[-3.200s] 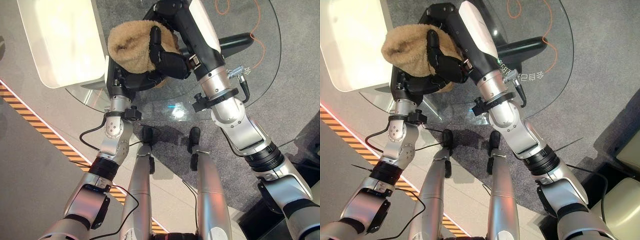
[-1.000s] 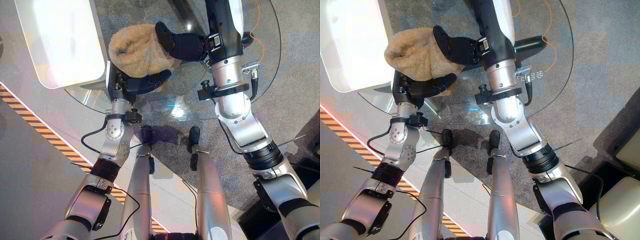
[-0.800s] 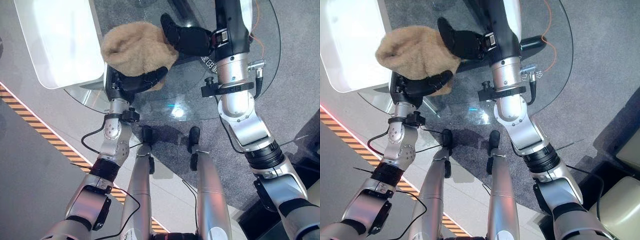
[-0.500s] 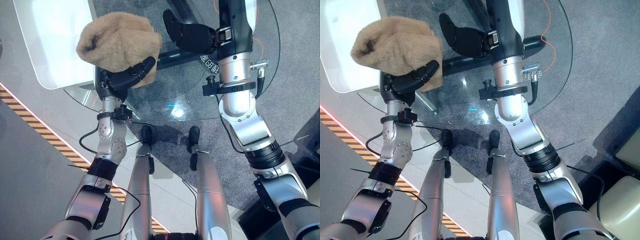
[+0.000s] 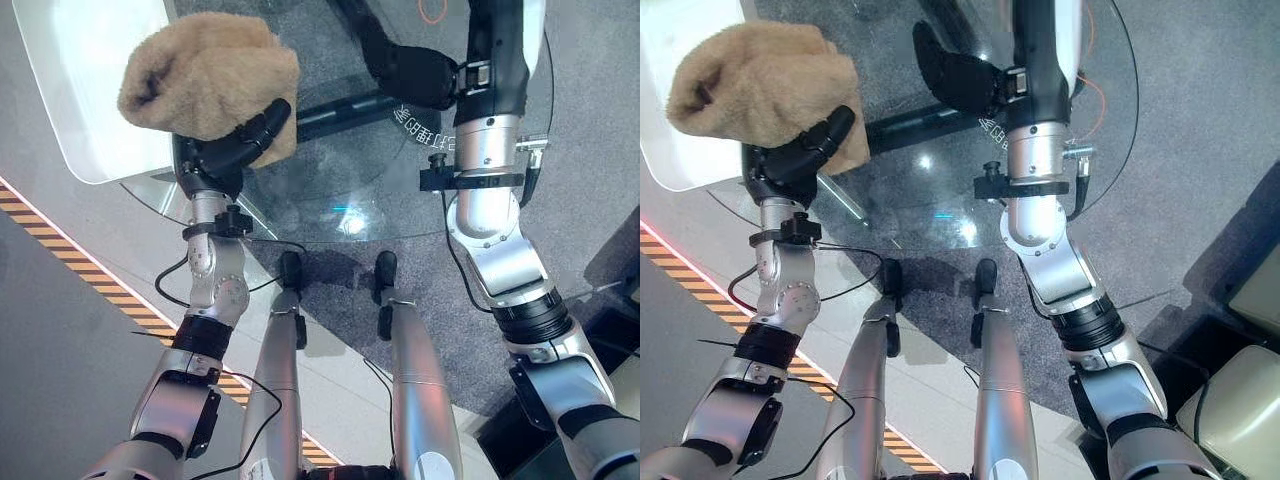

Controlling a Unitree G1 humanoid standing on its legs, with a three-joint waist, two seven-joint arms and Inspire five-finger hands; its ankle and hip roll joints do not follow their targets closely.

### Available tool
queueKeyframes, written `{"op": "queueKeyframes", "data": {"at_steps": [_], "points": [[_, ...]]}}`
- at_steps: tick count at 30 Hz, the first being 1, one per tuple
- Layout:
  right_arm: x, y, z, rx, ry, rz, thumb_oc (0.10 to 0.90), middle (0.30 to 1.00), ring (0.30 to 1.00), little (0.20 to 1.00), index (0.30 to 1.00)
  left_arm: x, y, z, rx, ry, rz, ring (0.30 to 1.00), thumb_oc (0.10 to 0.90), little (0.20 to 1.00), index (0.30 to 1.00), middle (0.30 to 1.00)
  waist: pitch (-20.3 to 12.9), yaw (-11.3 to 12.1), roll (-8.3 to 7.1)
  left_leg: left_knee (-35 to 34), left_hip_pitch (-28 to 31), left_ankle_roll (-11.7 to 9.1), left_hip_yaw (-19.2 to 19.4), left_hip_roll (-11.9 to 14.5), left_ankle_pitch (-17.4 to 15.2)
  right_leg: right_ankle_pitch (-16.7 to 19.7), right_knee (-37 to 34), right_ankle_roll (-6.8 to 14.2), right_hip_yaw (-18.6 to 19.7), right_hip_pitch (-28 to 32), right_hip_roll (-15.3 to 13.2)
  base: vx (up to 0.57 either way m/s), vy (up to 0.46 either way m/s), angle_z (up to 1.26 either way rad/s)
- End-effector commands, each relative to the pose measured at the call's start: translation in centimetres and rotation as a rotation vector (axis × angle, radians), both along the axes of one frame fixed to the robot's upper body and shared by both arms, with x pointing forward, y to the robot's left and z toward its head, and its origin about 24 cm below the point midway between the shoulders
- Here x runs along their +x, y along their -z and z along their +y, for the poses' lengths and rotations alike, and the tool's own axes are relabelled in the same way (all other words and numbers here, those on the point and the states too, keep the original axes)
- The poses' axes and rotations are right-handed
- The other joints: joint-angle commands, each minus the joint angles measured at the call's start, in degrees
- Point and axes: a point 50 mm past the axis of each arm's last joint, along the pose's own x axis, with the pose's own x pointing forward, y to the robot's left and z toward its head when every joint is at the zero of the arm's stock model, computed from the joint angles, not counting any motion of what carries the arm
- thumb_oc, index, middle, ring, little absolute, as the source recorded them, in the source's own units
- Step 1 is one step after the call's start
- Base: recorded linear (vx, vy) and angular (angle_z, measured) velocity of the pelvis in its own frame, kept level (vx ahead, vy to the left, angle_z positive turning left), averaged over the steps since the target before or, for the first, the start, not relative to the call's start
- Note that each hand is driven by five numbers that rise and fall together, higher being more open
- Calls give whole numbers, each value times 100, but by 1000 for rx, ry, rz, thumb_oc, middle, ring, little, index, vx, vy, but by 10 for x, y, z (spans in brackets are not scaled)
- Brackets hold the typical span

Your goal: Wipe the table with a cloth and put it in the basket.

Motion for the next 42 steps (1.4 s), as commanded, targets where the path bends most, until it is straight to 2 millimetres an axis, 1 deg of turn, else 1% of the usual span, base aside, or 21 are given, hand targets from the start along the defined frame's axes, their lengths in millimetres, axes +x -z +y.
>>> {"op": "queueKeyframes", "data": {"at_steps": [1, 4, 9, 16, 20, 23, 27, 30, 35, 39, 40, 42], "points": [[-36, -43, -5, 81, -68, -297, 800, 900, 900, 900, 900, -31, -72, 18, -39, -99, -405, 300, 100, 200, 300, 300, -159, 122, 40, -90, 411, 358, 260, -426, -421, -264, -70, -169, -239, 310, 653, 0, 0, 0], [-32, -40, -9, 90, -46, -280, 800, 900, 900, 900, 900, -32, -74, 23, -46, -122, -407, 300, 100, 200, 300, 300, -159, 122, 61, -104, 417, 355, 268, -420, -419, -271, -74, -168, -236, 311, 637, 0, 0, 0], [-25, -32, -21, 132, 9, -255, 800, 900, 900, 900, 900, -33, -76, 34, -46, -176, -405, 300, 100, 200, 300, 300, -159, 112, 85, -122, 407, 352, 278, -406, -419, -289, -74, -168, -238, 299, 621, 0, 0, 0], [-15, -20, -47, 204, 124, -205, 800, 900, 900, 900, 900, -36, -77, 49, -44, -257, -401, 300, 100, 200, 300, 300, -159, 86, 87, -135, 380, 353, 286, -383, -434, -310, -80, -165, -231, 275, 620, 0, 0, 0], [-11, -11, -58, 239, 180, -180, 800, 900, 900, 900, 900, -37, -73, 60, -66, -303, -389, 300, 100, 200, 300, 300, -159, 81, 94, -142, 383, 351, 289, -377, -441, -318, -80, -163, -231, 275, 622, 0, 0, 0], [-6, -3, -71, 277, 238, -150, 800, 900, 900, 900, 900, -38, -66, 74, -97, -362, -362, 300, 100, 200, 300, 300, -159, 77, 102, -147, 401, 343, 287, -366, -455, -336, -88, -164, -230, 297, 615, 0, 0, 0], [-2, 6, -86, 331, 299, -117, 800, 900, 900, 900, 900, -38, -64, 87, -109, -405, -342, 300, 100, 200, 300, 300, -159, 65, 106, -151, 395, 333, 286, -355, -464, -354, -87, -167, -228, 291, 615, 0, 0, 0], [2, 13, -102, 387, 357, -85, 800, 900, 900, 900, 900, -40, -63, 97, -117, -434, -331, 300, 100, 200, 300, 300, -159, 57, 110, -160, 379, 332, 281, -345, -470, -365, -84, -168, -226, 275, 621, 0, 0, 0], [12, 25, -124, 444, 424, -2, 800, 900, 900, 900, 900, -39, -67, 109, -124, -465, -316, 300, 100, 200, 300, 300, -159, 46, 104, -147, 361, 313, 280, -323, -484, -382, -70, -166, -231, 263, 621, 0, 0, 0], [19, 37, -136, 477, 471, 53, 800, 900, 900, 900, 900, -38, -70, 118, -124, -494, -307, 300, 100, 200, 300, 300, -159, 45, 102, -147, 353, 304, 277, -313, -488, -386, -67, -167, -229, 251, 623, 0, 0, 0], [23, 44, -143, 496, 495, 85, 800, 900, 900, 900, 900, -38, -70, 123, -126, -516, -301, 300, 100, 200, 300, 300, -159, 44, 104, -140, 343, 297, 284, -300, -489, -389, -71, -169, -232, 249, 618, 0, 0, 0], [27, 51, -151, 516, 527, 123, 800, 900, 900, 900, 900, -38, -74, 129, -128, -542, -290, 300, 100, 200, 300, 300, -159, 47, 113, -132, 341, 288, 286, -289, -490, -398, -64, -172, -233, 251, 614, 0, 0, 0]]}}
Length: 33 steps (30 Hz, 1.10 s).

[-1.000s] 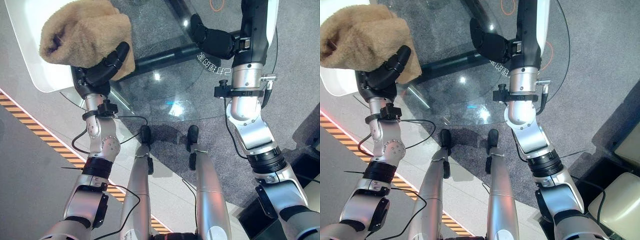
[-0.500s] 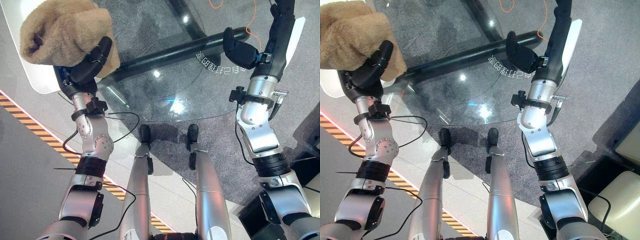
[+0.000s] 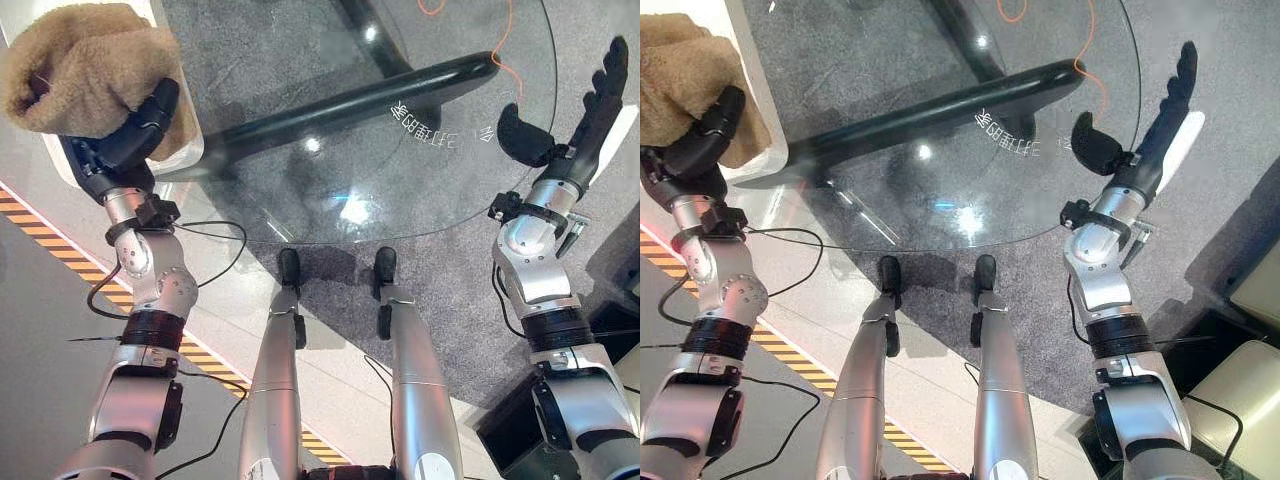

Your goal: Wipe the table with a cloth and put it in the basket.

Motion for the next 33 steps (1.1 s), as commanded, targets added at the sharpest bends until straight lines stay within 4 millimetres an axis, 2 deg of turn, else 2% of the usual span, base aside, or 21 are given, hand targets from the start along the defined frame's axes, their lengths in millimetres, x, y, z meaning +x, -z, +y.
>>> {"op": "queueKeyframes", "data": {"at_steps": [1, 7, 18, 25, 33], "points": [[-14, -33, -31, 27, 90, -193, 800, 900, 900, 900, 900, -29, -69, 36, 0, -183, -325, 300, 100, 200, 300, 300, -159, 21, 112, 64, 339, 285, 223, -365, -497, -405, 75, -163, -256, 314, 551, 0, 0, 0], [-6, -4, -56, 127, 142, -77, 800, 900, 900, 900, 900, -28, -79, 52, -14, -276, -267, 300, 100, 200, 300, 300, -159, 16, 116, 85, 312, 259, 213, -335, -500, -412, 86, -183, -263, 296, 551, 0, 0, 0], [-4, 26, -90, 198, 204, 86, 800, 900, 900, 900, 900, -29, -96, 75, -6, -554, -103, 300, 100, 200, 300, 300, -159, 10, 72, 154, 251, 223, 192, -281, -513, -403, 98, -199, -243, 273, 575, 0, 0, 0], [-6, 41, -100, 223, 204, 158, 800, 900, 900, 900, 900, -25, -107, 78, 73, -650, 1, 300, 100, 200, 300, 300, -159, 0, 43, 171, 231, 229, 188, -275, -529, -393, 82, -198, -227, 264, 600, 0, 0, 0], [-6, 49, -100, 221, 197, 178, 800, 900, 900, 900, 900, -20, -106, 84, 93, -694, 115, 300, 100, 200, 300, 300, -159, -16, 17, 162, 225, 227, 192, -255, -537, -366, 49, -177, -205, 254, 609, 0, 0, 0]]}}
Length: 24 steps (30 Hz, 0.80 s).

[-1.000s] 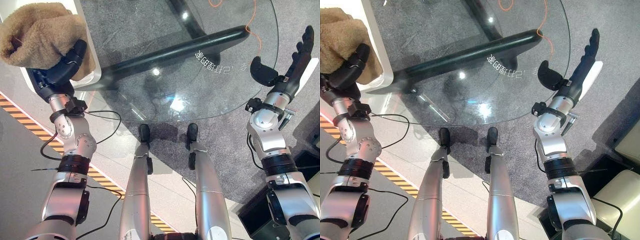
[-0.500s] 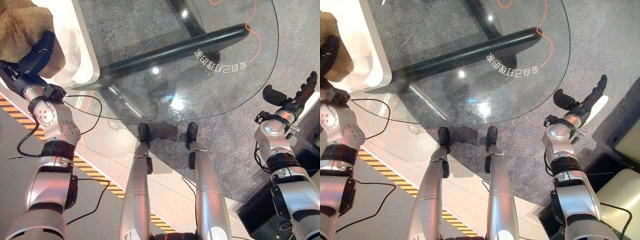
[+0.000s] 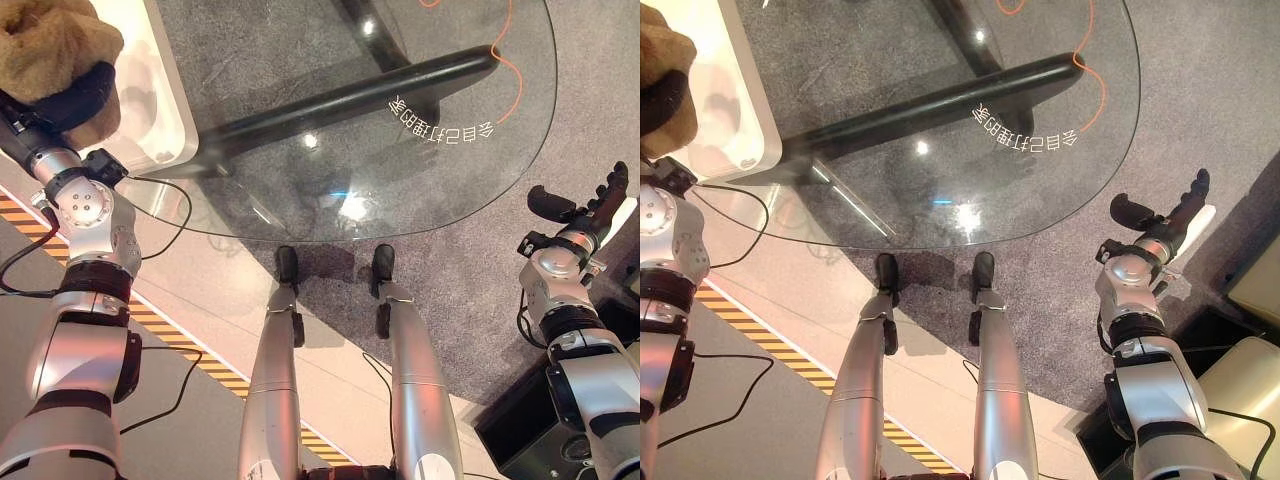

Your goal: Wipe the table with a cloth and put it in the basket.

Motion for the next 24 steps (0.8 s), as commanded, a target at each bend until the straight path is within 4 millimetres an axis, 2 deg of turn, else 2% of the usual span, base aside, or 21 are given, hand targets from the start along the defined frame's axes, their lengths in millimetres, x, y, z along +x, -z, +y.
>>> {"op": "queueKeyframes", "data": {"at_steps": [1, 6, 24], "points": [[-13, -22, -27, -66, 78, -100, 800, 900, 900, 900, 900, -35, -61, 36, 52, -181, -203, 300, 100, 200, 300, 300, -159, 25, 9, 53, 378, 241, 216, -312, -527, -399, 32, -141, -193, 361, 557, 0, 0, 0], [-12, -23, -26, -66, 76, -102, 800, 900, 900, 900, 900, -31, -54, 44, 25, -212, -104, 300, 100, 200, 300, 300, -159, 11, -20, 30, 377, 237, 214, -308, -520, -385, -6, -134, -194, 365, 563, 0, 0, 0], [-6, -32, -20, -78, 57, -112, 800, 900, 900, 900, 900, -20, -35, 51, -71, -197, 87, 300, 100, 200, 300, 300, -159, -60, -75, -5, 333, 219, 205, -289, -483, -320, -93, -117, -164, 331, 567, 0, 0, 0]]}}
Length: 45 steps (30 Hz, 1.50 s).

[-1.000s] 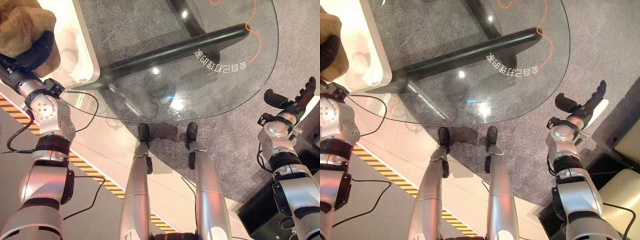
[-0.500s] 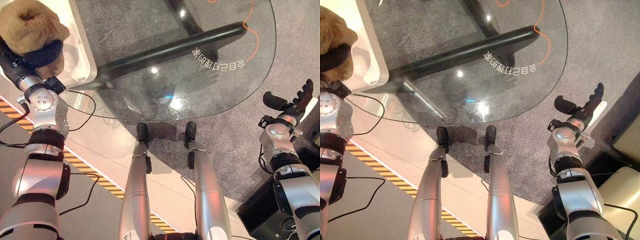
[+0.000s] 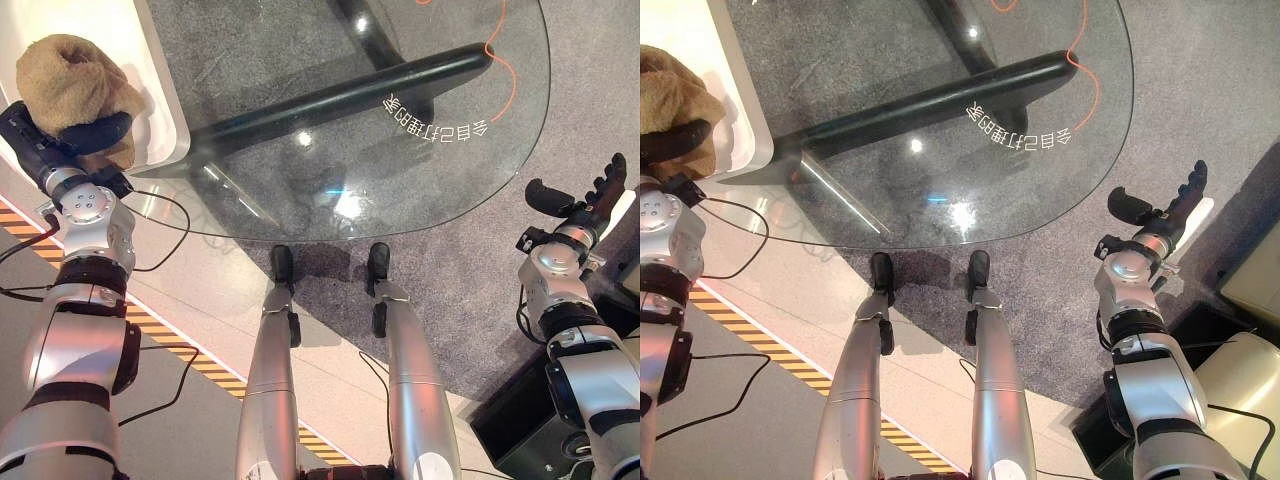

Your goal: Wipe the table with a cloth and put it in the basket.

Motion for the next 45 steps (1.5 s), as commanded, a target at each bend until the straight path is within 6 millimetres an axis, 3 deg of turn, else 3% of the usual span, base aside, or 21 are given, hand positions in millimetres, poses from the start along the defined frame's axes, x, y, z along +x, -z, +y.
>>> {"op": "queueKeyframes", "data": {"at_steps": [1, 6, 7, 8, 9, 30, 37, 41, 45], "points": [[-11, -19, -24, -67, 73, -65, 800, 900, 900, 900, 900, -28, -56, 36, 40, -139, -178, 300, 100, 200, 300, 300, -157, 40, 15, 16, 360, 222, 207, -306, -484, -337, -50, -119, -156, 350, 551, 0, 0, 0], [-9, -21, -22, -70, 68, -67, 800, 900, 900, 900, 900, -25, -60, 32, 47, -132, -174, 300, 100, 200, 300, 300, -157, 20, 10, 9, 328, 217, 207, -295, -474, -316, -59, -115, -139, 314, 553, 0, 0, 0], [-9, -21, -22, -70, 68, -68, 800, 900, 900, 900, 900, -25, -60, 32, 47, -131, -175, 540, 380, 480, 540, 540, -157, 19, 10, 5, 327, 218, 208, -295, -473, -314, -64, -114, -139, 312, 549, 0, 0, 0], [-9, -21, -21, -70, 66, -69, 800, 900, 900, 900, 900, -25, -60, 31, 44, -137, -172, 832, 720, 820, 832, 832, -157, 12, 11, 0, 322, 220, 209, -294, -471, -313, -68, -115, -137, 306, 553, 0, 0, 0], [-9, -21, -21, -71, 66, -69, 800, 900, 900, 900, 900, -24, -60, 32, 41, -136, -170, 900, 800, 900, 900, 900, -157, 13, 12, 2, 316, 220, 206, -298, -468, -306, -74, -115, -135, 304, 554, 0, 0, 0], [-9, -18, -20, -67, 63, -62, 800, 900, 900, 900, 900, -26, -64, 29, 35, -180, -201, 900, 800, 900, 900, 900, -157, 21, -13, -1, 290, 211, 181, -301, -450, -291, -118, -115, -151, 313, 537, 0, 0, 0], [-9, -12, -19, -58, 55, -48, 800, 900, 900, 900, 900, -33, -74, 26, 67, -230, -345, 900, 800, 900, 900, 900, -157, 26, -22, 22, 300, 228, 172, -323, -478, -289, -113, -117, -137, 307, 541, 0, 0, 0], [-13, -2, -20, -51, 60, -31, 800, 900, 900, 900, 900, -42, -69, 27, 54, -276, -436, 900, 800, 900, 900, 900, -157, 54, -17, 38, 352, 237, 163, -348, -495, -272, -122, -118, -149, 348, 524, 0, 0, 0], [-17, 11, -19, -39, 61, -10, 800, 900, 900, 900, 900, -46, -49, 31, 33, -284, -449, 900, 800, 900, 900, 900, -157, 125, -7, 35, 424, 243, 121, -398, -495, -272, -124, -122, -164, 415, 525, -25, -39, 0]]}}
